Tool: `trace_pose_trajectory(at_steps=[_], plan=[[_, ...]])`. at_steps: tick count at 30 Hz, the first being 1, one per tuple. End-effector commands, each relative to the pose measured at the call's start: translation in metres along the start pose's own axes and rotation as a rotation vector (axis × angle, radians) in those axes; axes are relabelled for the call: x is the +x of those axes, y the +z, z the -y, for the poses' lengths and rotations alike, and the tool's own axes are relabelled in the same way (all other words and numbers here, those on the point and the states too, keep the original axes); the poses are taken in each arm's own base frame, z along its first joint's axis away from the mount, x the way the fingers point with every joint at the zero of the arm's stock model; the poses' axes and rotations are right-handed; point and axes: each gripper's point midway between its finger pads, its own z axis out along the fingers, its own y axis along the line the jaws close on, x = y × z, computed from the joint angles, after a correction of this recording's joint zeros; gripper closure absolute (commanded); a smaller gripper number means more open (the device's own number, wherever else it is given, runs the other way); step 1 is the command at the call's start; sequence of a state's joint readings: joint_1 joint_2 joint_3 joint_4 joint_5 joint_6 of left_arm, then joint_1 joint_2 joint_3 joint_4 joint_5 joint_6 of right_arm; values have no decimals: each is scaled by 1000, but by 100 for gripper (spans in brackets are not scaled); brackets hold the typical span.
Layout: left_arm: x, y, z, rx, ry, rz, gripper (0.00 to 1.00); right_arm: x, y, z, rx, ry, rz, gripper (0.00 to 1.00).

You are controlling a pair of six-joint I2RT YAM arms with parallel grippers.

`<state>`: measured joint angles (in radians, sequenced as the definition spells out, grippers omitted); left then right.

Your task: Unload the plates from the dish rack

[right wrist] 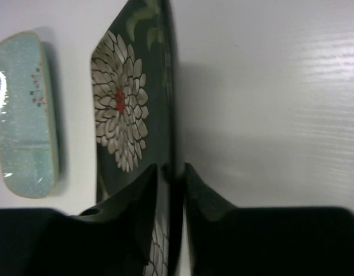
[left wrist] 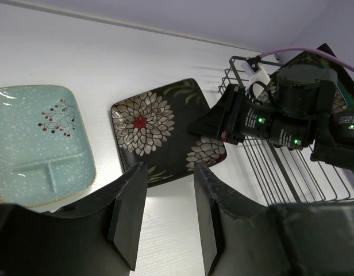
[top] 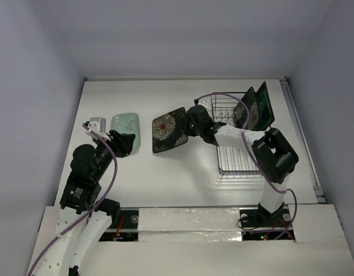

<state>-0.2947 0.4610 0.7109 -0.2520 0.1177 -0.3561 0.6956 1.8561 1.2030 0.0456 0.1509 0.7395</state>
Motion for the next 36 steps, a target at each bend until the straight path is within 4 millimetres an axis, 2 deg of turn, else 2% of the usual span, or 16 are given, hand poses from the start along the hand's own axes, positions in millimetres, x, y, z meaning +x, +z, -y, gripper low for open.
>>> trace_pose_trajectory(at_steps=[1,2,5,10,13,14,20,25,27,28,29,30,31,32,34,36], plan=[[-7,3,4,25,8,33,65,9,5,9,28,-27,12,66],[-6,3,4,26,9,31,65,16,6,18,52,-42,-7,58],[-6,3,5,27,8,30,65,27,9,31,90,-62,-32,49],[-7,3,5,26,8,32,65,37,15,40,116,-80,-62,47],[-6,3,5,27,8,30,65,33,18,40,131,-96,-57,37],[-7,3,5,26,8,32,65,36,15,46,156,-112,-76,30],[-7,2,5,27,8,34,65,18,5,47,206,-166,-49,5],[-7,3,5,28,8,32,65,-15,-24,36,219,-210,12,2],[-7,2,5,29,8,35,65,-40,-49,25,206,-234,63,14],[-7,2,5,29,8,35,65,-51,-60,21,207,-239,91,24],[-7,2,5,29,8,35,65,-67,-73,23,239,-251,141,61],[-7,2,5,29,8,35,65,-79,-87,24,265,-256,171,79],[-7,2,5,28,8,33,65,-103,-109,22,270,-239,236,89],[-7,2,5,28,8,35,66,-116,-123,33,324,-250,268,100],[-7,2,5,30,10,37,70,-147,-157,36,336,-227,346,100],[-8,1,6,32,10,38,78,-170,-179,62,405,-222,383,100]])
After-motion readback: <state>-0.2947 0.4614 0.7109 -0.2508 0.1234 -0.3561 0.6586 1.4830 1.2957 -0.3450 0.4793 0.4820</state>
